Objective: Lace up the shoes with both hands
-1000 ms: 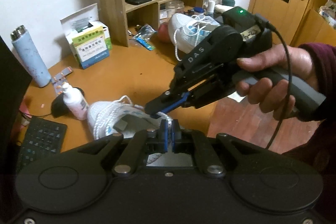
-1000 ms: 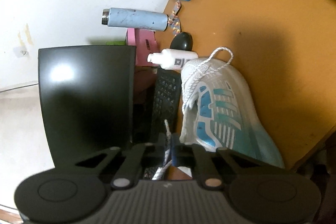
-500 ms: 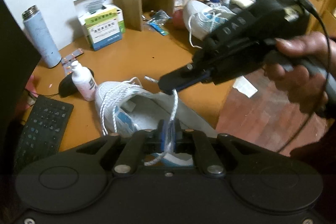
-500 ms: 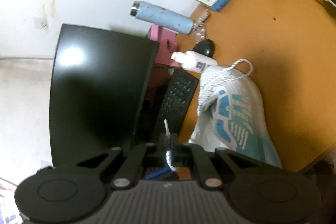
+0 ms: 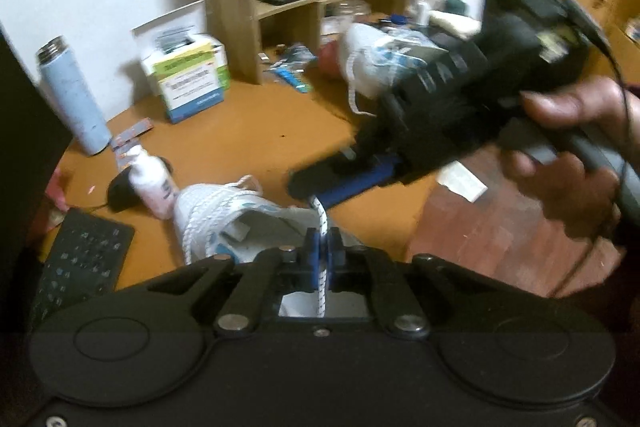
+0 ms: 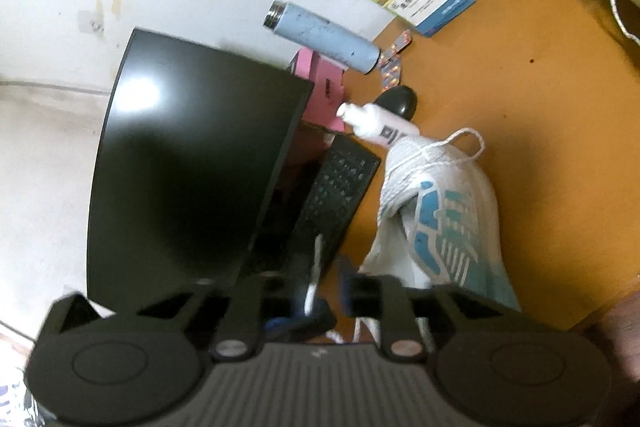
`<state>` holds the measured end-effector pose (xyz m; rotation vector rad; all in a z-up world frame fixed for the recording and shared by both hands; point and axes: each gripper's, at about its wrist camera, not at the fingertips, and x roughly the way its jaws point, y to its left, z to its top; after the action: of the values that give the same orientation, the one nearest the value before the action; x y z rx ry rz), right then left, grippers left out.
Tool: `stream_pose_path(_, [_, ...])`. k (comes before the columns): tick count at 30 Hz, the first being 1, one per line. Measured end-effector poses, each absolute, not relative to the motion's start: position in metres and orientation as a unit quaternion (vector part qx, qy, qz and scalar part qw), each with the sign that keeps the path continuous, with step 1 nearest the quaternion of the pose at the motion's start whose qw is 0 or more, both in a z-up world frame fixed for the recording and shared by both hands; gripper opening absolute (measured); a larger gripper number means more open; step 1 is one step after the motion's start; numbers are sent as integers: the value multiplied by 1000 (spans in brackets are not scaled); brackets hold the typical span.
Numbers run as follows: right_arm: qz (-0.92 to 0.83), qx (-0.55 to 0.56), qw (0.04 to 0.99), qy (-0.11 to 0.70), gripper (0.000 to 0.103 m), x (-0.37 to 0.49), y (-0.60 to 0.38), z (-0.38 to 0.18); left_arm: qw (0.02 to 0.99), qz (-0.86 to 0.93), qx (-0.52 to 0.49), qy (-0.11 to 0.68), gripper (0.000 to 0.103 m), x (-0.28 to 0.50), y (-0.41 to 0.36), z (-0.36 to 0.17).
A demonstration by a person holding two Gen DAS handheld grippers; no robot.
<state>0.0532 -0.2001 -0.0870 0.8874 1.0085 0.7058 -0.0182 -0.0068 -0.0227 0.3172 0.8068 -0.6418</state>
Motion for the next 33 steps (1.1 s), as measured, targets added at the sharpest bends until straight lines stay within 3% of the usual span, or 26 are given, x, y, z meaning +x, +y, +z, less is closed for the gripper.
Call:
stream_pose_path(4, [326,405,719,462,41,57,-199,-88,856,-314,149,384,1,-20,-6,-22])
stream_pose_path(6, [333,405,712,468,15,57,-196,-90,856,-313,148,384,1,-20,-5,-23])
stream_pose_path(8, [332,401,712,471,4,56,-194,-92,856,-310,147,388,1,-20,-4,-24])
stream_pose_path(17, [332,391,723,463,4,46,-192,-88,855,-285,148,407,2,-16,-5,-30])
stream_pose_path(20, [330,385,729,461,4,44,-190,-87,855,-289,140,407,9,-17,-5,-26])
stream_pose_path(30, [332,358,750,447,4,36,-184,-82,856,-280,116,420,9,-12,-11,-23])
stream_pose_path(32, [332,353,754,444,4,34,-184,-81,858,-275,108,421,7,-11,-12,-23])
stream_pose_path(33, [333,351,756,442,4,34,-184,-80,859,-270,113,419,1,-11,-11,-24])
